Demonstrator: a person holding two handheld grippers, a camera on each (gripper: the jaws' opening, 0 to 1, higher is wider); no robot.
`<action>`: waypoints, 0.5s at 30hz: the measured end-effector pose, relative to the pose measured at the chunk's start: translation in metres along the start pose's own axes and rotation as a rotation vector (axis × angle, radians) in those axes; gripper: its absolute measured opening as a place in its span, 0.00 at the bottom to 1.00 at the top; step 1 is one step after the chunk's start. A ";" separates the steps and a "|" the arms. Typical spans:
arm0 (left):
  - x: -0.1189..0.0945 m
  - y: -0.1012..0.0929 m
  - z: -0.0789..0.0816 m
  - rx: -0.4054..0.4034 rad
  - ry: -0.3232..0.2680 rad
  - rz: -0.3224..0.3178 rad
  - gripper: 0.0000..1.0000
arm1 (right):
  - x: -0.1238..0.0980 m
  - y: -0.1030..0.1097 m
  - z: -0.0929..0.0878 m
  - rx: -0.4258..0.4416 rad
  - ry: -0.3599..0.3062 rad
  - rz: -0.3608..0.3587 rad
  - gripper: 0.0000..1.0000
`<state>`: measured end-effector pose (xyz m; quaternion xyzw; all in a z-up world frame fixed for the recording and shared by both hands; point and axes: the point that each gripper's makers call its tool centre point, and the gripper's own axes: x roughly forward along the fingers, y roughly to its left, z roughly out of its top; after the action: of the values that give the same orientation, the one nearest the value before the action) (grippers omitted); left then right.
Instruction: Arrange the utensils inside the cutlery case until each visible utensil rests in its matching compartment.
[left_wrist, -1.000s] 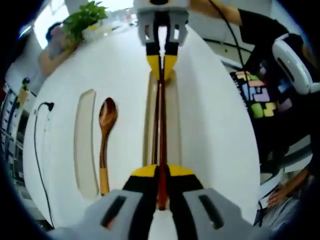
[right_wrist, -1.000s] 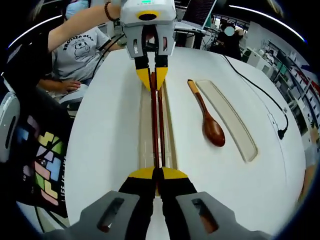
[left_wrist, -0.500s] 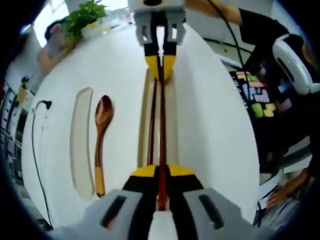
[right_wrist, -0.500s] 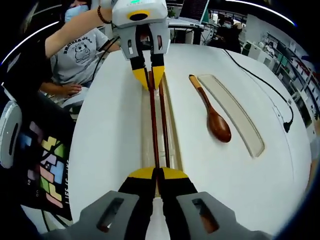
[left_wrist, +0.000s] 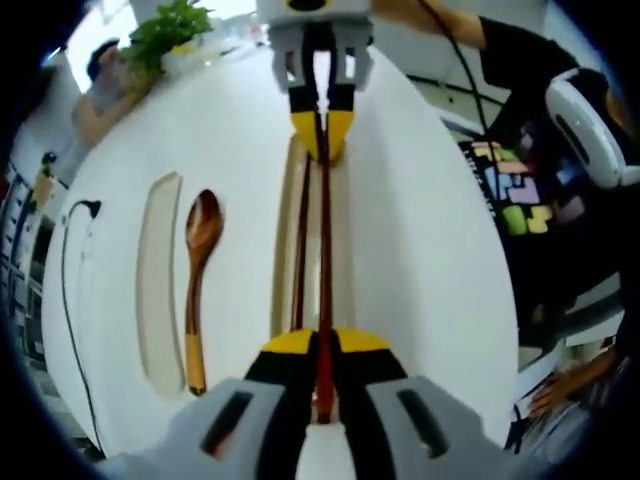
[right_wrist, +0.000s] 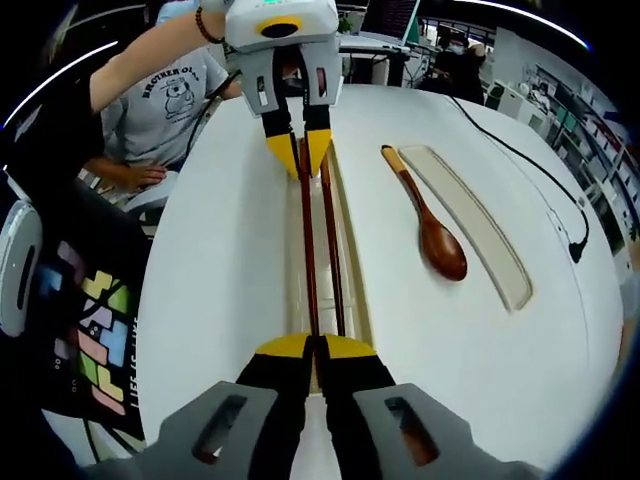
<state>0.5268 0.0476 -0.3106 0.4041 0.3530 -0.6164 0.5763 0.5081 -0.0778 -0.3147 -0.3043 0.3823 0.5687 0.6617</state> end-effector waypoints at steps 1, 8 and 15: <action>0.000 0.000 0.000 0.000 0.000 0.001 0.06 | 0.000 0.000 0.000 -0.001 -0.001 -0.002 0.04; -0.006 -0.003 0.004 0.000 -0.031 0.008 0.08 | -0.007 0.001 0.002 -0.010 -0.011 -0.014 0.05; -0.019 -0.002 0.009 -0.004 -0.073 0.046 0.08 | -0.022 0.001 0.015 -0.011 -0.079 -0.038 0.06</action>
<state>0.5244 0.0474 -0.2896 0.3882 0.3234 -0.6167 0.6037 0.5084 -0.0765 -0.2886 -0.2925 0.3470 0.5697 0.6851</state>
